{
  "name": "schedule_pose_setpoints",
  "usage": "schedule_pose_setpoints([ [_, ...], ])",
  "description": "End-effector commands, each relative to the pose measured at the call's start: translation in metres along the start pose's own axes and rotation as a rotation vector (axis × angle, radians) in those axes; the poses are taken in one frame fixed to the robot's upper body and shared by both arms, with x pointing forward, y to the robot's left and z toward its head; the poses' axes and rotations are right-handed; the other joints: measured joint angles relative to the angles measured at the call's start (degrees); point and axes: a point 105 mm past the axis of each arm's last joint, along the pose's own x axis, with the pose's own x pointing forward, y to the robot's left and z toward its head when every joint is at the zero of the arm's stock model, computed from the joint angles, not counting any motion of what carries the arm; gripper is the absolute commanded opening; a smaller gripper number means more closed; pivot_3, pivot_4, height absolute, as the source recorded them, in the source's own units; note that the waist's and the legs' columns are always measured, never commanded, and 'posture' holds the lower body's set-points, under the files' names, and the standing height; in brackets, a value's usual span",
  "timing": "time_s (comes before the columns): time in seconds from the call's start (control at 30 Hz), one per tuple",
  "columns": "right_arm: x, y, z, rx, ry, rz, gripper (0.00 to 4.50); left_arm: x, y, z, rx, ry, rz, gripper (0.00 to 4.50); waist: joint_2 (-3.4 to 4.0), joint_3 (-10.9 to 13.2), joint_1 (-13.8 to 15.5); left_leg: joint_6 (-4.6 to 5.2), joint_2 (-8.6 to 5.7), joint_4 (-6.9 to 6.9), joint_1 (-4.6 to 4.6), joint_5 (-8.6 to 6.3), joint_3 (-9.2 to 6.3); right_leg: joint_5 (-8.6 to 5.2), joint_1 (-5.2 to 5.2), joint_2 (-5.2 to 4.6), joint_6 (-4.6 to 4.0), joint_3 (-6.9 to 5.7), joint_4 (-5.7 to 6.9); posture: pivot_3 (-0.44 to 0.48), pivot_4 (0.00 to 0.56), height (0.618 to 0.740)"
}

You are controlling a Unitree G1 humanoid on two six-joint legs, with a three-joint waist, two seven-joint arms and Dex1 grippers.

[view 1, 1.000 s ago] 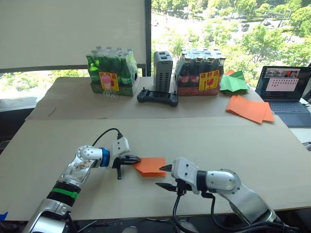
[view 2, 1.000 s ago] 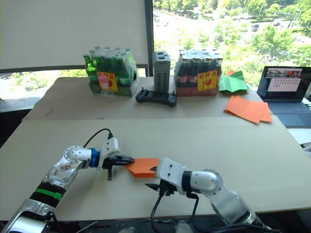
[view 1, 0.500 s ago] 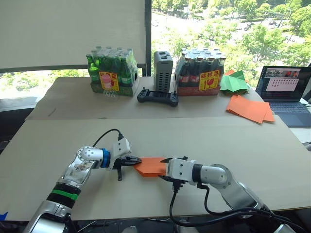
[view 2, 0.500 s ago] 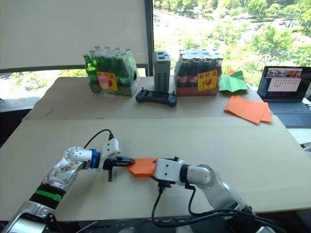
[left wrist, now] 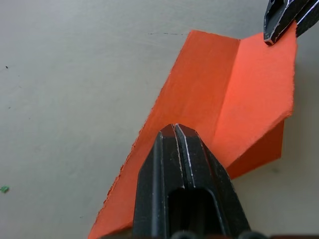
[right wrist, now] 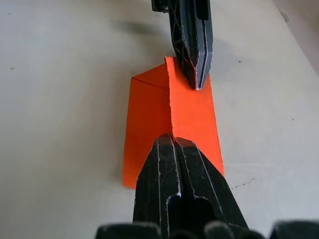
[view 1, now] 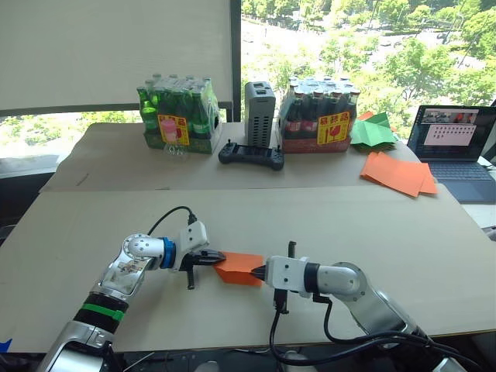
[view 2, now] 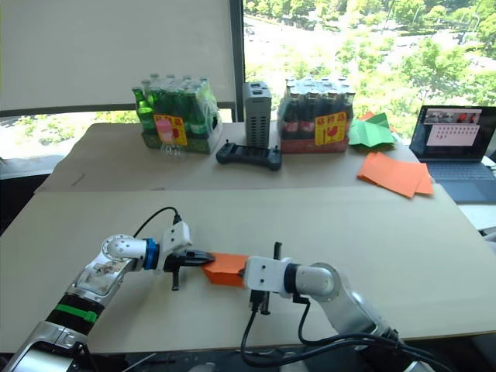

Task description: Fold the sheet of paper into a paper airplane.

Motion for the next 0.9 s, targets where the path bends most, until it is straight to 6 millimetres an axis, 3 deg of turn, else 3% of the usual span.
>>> schedule_pose_setpoints([
  [0.03, -0.001, -0.021, 0.005, 0.091, -0.012, -0.024, 0.01, 0.0, -0.005, -0.007, 0.003, 0.032, -0.02, 0.0, 0.0, 0.0, -0.2, 0.0, 0.0, 0.01, 0.01, 0.0, 0.0, 0.0, 0.0, 0.0, 0.0, 0.01, 0.03, 0.0, 0.15, 0.723],
  [0.17, 0.003, -0.035, -0.011, 0.202, 0.063, -0.017, 0.01, -0.001, -0.006, -0.006, 0.006, 0.031, -0.023, 0.0, 0.01, 0.0, -0.2, 0.0, 0.01, 0.01, 0.04, 0.0, -0.02, 0.0, -0.01, 0.01, -0.01, 0.0, 0.14, 0.0, 0.15, 0.723],
  [0.6, 0.02, -0.028, -0.038, 0.315, 0.196, 0.006, 0.01, -0.013, -0.001, -0.003, 0.021, 0.036, 0.028, 0.0, 0.03, 0.0, -0.3, 0.01, -0.02, 0.01, 0.05, -0.01, -0.03, 0.0, -0.07, -0.01, -0.01, 0.01, 0.3, 0.0, 0.15, 0.723],
  [0.73, 0.021, -0.025, -0.042, 0.31, 0.215, 0.007, 0.01, -0.032, 0.013, 0.029, 0.041, -0.047, 0.084, 0.0, 0.03, 0.0, -0.6, 0.01, 0.0, 0.01, 0.08, -0.01, -0.04, 0.0, -0.07, 0.01, -0.01, 0.0, 0.35, 0.0, 0.15, 0.723],
  [0.8, 0.02, -0.025, -0.043, 0.308, 0.22, 0.003, 0.01, -0.038, 0.012, 0.046, 0.028, -0.1, 0.071, 0.0, 0.02, 0.0, -0.8, 0.01, 0.0, 0.01, 0.08, -0.01, -0.06, 0.0, -0.07, 0.01, -0.01, 0.0, 0.35, 0.0, 0.15, 0.723],
  [0.9, 0.02, -0.025, -0.045, 0.306, 0.227, -0.002, 0.01, -0.038, 0.0, 0.055, 0.002, -0.132, 0.015, 0.0, 0.04, 0.0, -1.1, 0.01, 0.0, 0.02, 0.08, -0.01, -0.06, 0.0, -0.05, -0.01, 0.0, 0.0, 0.35, 0.0, 0.15, 0.723],
])
